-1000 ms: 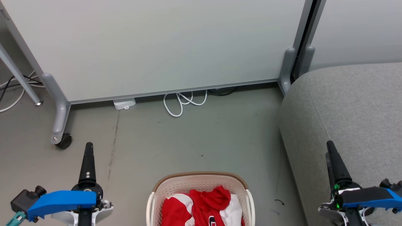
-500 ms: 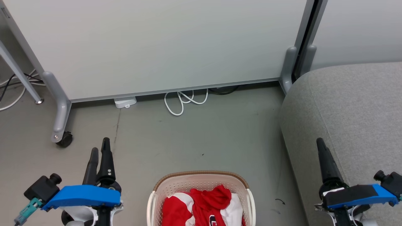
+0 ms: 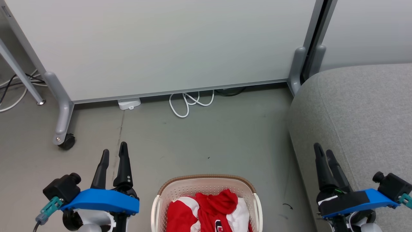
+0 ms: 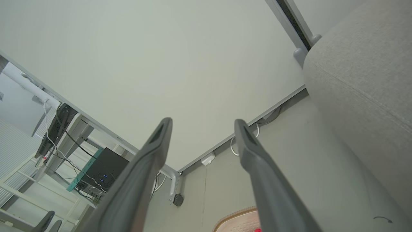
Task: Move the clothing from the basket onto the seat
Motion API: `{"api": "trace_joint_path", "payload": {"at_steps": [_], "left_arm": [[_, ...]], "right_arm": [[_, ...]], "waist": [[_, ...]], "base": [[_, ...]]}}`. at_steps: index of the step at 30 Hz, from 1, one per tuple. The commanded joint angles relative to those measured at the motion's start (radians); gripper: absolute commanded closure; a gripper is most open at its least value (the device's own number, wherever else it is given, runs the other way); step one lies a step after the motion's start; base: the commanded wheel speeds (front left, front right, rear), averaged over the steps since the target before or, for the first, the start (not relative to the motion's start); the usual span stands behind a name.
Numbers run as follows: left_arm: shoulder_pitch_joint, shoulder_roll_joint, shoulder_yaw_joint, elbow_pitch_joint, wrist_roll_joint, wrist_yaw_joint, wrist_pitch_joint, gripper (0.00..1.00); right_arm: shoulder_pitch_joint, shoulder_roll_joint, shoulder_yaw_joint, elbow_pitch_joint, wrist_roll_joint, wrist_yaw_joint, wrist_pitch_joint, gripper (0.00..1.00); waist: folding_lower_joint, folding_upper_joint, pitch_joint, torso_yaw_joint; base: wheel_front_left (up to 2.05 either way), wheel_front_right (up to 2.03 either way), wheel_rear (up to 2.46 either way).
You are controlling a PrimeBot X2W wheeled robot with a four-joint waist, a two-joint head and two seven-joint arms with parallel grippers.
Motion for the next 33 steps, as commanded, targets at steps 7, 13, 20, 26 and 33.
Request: {"api": "trace_joint_path", "payload": {"at_steps": [7, 13, 20, 26, 33], "left_arm": [[-0.032, 0.014, -0.027, -0.001, 0.107, 0.013, -0.029, 0.0], [-0.032, 0.017, -0.044, 0.0, 0.172, 0.021, -0.045, 0.0], [-0.033, 0.018, -0.059, 0.0, 0.243, 0.026, -0.063, 0.0], [-0.034, 0.017, -0.072, 0.001, 0.3, 0.028, -0.078, 0.0], [-0.033, 0.016, -0.081, 0.002, 0.362, 0.027, -0.094, 0.0]], "right_arm": [[-0.03, -0.007, 0.017, 0.004, -0.117, 0.003, -0.028, 0.0], [-0.034, -0.008, 0.029, 0.007, -0.179, 0.003, -0.045, 0.0], [-0.034, -0.008, 0.039, 0.011, -0.252, 0.003, -0.063, 0.0], [-0.035, -0.009, 0.044, 0.011, -0.31, 0.003, -0.078, 0.0], [-0.037, -0.009, 0.05, 0.014, -0.373, 0.003, -0.093, 0.0]], "waist": [[-0.0001, 0.0, 0.004, 0.003], [-0.0001, 0.0, 0.006, 0.003], [-0.0001, 0.0, 0.006, 0.004], [-0.0001, 0.0, 0.005, 0.005], [-0.0001, 0.0, 0.006, 0.005]], "base": [[0.0, 0.0, 0.0], [0.0, 0.0, 0.0], [0.0, 0.0, 0.0], [0.0, 0.0, 0.0], [0.0, 0.0, 0.0]]}}
